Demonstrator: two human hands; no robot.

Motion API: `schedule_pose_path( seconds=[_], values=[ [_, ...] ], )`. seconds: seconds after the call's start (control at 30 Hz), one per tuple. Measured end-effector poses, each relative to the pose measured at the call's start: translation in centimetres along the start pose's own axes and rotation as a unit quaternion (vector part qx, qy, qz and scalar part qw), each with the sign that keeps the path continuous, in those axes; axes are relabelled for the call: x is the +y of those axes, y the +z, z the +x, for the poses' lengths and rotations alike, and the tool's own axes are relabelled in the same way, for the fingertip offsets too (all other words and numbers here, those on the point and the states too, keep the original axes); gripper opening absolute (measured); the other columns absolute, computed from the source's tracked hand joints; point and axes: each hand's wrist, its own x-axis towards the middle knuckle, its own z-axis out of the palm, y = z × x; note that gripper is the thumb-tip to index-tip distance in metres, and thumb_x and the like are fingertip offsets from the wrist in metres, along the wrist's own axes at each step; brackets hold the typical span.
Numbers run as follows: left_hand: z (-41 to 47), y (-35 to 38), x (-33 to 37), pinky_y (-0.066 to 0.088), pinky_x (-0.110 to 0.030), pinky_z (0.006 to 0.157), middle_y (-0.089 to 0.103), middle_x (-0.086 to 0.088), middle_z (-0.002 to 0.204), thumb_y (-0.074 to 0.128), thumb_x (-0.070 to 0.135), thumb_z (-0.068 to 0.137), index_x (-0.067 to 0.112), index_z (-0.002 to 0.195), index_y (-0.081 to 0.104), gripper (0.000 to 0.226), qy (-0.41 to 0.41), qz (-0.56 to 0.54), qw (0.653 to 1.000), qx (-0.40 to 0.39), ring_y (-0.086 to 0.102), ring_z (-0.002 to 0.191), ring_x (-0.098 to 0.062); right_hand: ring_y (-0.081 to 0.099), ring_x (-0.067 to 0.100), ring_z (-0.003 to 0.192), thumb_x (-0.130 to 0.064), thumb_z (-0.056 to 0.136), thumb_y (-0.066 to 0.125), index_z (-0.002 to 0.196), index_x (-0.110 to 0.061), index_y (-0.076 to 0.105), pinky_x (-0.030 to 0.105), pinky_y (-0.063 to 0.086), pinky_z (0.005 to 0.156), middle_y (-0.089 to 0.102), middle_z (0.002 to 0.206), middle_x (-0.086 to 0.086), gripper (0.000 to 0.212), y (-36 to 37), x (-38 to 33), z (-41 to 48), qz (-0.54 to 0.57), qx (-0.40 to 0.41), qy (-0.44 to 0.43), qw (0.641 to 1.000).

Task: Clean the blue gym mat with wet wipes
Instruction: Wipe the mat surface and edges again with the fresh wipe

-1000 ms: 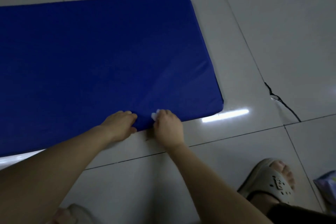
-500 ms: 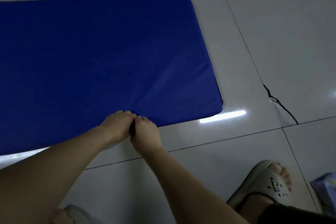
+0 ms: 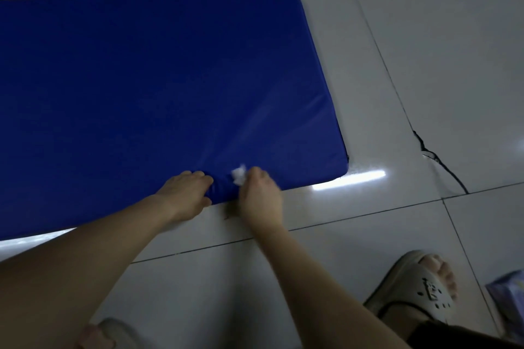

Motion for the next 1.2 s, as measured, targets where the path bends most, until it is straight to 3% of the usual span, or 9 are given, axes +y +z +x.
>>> schedule_pose_path(
  seconds=[0.13, 0.27, 0.4, 0.57, 0.77, 0.87, 0.97, 1.07, 1.2],
  values=[
    [0.1, 0.2, 0.2, 0.045, -0.034, 0.088, 0.048, 0.011, 0.101, 0.047, 0.023, 0.1, 0.033, 0.111, 0.055, 0.017, 0.002, -0.015, 1.0, 0.005, 0.047, 0.101, -0.015, 0.062, 0.028, 0.086, -0.015, 0.099, 0.053, 0.108, -0.009, 0.055, 0.038, 0.05, 0.07, 0.062, 0.099, 0.012, 0.011, 2.8, -4.7, -1.1, -0.011, -0.069, -0.114, 0.991],
    [0.1, 0.3, -0.3, 0.037, -0.029, 0.073, 0.05, 0.01, 0.094, 0.057, 0.038, 0.098, 0.03, 0.087, 0.048, 0.017, 0.003, 0.001, 1.0, 0.01, 0.046, 0.091, -0.011, 0.065, 0.025, 0.083, -0.032, 0.104, 0.046, 0.105, -0.013, 0.056, 0.035, 0.047, 0.06, 0.064, 0.097, 0.005, 0.021, 0.1, -0.5, 0.2, -0.099, -0.041, -0.152, 0.983],
    [0.1, 0.3, -0.5, 0.031, -0.027, 0.069, 0.046, 0.01, 0.089, 0.057, 0.037, 0.099, 0.03, 0.078, 0.04, 0.028, 0.001, 0.004, 1.0, -0.001, 0.042, 0.085, -0.009, 0.063, 0.02, 0.082, -0.053, 0.102, 0.041, 0.099, -0.016, 0.053, 0.031, 0.043, 0.064, 0.062, 0.093, 0.0, 0.039, -4.9, 7.2, 2.5, -0.105, 0.036, 0.019, 0.994],
    [0.2, 0.3, -0.2, 0.034, -0.027, 0.077, 0.044, 0.011, 0.091, 0.055, 0.035, 0.1, 0.032, 0.08, 0.038, 0.027, -0.001, 0.01, 1.0, -0.006, 0.045, 0.093, -0.013, 0.065, 0.025, 0.084, -0.039, 0.103, 0.045, 0.102, -0.014, 0.05, 0.032, 0.04, 0.064, 0.066, 0.097, 0.006, 0.025, -5.2, 7.1, 2.6, -0.086, 0.086, 0.124, 0.985],
    [0.4, 0.5, 0.3, 0.036, -0.03, 0.079, 0.047, 0.011, 0.098, 0.053, 0.026, 0.099, 0.03, 0.1, 0.049, 0.006, -0.009, 0.002, 1.0, 0.016, 0.045, 0.095, -0.014, 0.066, 0.025, 0.076, -0.025, 0.104, 0.046, 0.102, -0.012, 0.054, 0.034, 0.041, 0.056, 0.065, 0.09, 0.007, 0.016, 1.8, -4.3, -0.7, -0.102, -0.059, -0.107, 0.987],
    [0.3, 0.4, 0.2, 0.037, -0.03, 0.078, 0.048, 0.011, 0.097, 0.054, 0.03, 0.1, 0.031, 0.1, 0.05, 0.004, -0.01, 0.015, 1.0, 0.014, 0.046, 0.094, -0.014, 0.063, 0.022, 0.058, -0.028, 0.097, 0.06, 0.09, -0.014, 0.058, 0.028, 0.039, 0.047, 0.064, 0.074, 0.003, 0.016, 0.1, -3.2, 0.1, -0.126, -0.028, -0.155, 0.98],
    [0.2, 0.4, -0.1, 0.033, -0.029, 0.075, 0.043, 0.012, 0.089, 0.055, 0.036, 0.1, 0.035, 0.08, 0.036, 0.028, -0.004, 0.015, 1.0, -0.003, 0.044, 0.091, -0.013, 0.065, 0.023, 0.071, -0.038, 0.101, 0.053, 0.095, -0.017, 0.05, 0.032, 0.048, 0.058, 0.064, 0.083, 0.001, 0.021, -3.7, 3.5, 2.1, -0.158, 0.002, -0.032, 0.987],
    [0.3, 0.6, -0.1, 0.033, -0.028, 0.077, 0.041, 0.012, 0.09, 0.054, 0.035, 0.101, 0.033, 0.082, 0.035, 0.027, 0.0, 0.017, 1.0, 0.005, 0.043, 0.093, -0.014, 0.065, 0.028, 0.079, -0.037, 0.101, 0.05, 0.1, -0.015, 0.046, 0.033, 0.04, 0.06, 0.068, 0.092, 0.006, 0.023, -7.7, 10.6, 3.5, -0.156, 0.056, 0.087, 0.982],
    [0.5, 0.7, -0.1, 0.034, -0.028, 0.079, 0.042, 0.01, 0.093, 0.054, 0.035, 0.101, 0.031, 0.091, 0.04, 0.018, 0.002, 0.017, 1.0, 0.004, 0.044, 0.094, -0.014, 0.067, 0.027, 0.08, -0.03, 0.101, 0.049, 0.105, -0.015, 0.045, 0.032, 0.043, 0.06, 0.068, 0.095, 0.007, 0.015, -6.4, 9.2, 3.0, -0.143, 0.072, 0.098, 0.982]
  ],
)
